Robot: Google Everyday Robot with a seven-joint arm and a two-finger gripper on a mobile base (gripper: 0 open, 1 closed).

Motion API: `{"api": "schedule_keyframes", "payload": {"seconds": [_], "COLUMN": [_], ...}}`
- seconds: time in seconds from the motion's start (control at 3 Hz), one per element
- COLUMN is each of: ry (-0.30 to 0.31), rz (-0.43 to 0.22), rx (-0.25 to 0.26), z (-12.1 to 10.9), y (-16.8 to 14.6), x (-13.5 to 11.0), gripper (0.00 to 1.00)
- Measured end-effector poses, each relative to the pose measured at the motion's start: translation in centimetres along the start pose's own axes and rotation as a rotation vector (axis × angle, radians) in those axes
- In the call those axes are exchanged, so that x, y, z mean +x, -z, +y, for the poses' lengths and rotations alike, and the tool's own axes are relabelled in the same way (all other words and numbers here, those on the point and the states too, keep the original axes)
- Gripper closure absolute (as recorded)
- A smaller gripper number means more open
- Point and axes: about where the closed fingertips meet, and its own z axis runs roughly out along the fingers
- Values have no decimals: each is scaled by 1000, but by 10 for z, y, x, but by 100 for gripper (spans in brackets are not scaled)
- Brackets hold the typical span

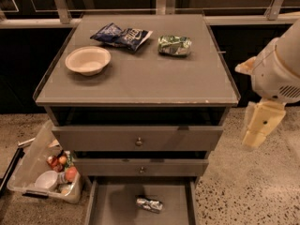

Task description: Pick redbull can from bottom drawer and place on counter

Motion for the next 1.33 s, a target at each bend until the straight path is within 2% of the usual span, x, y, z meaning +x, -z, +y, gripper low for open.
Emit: {"api": "schedule_keyframes", "payload": {"seconds": [0.67, 1.0, 1.33], "ry": [38, 34, 10], "rz": [-134, -204, -241], "rx": [-7, -17, -26], "z": [47, 62, 67], "y": [-84, -129, -179], "x": [22, 28, 30], "gripper": [0, 0, 0]}}
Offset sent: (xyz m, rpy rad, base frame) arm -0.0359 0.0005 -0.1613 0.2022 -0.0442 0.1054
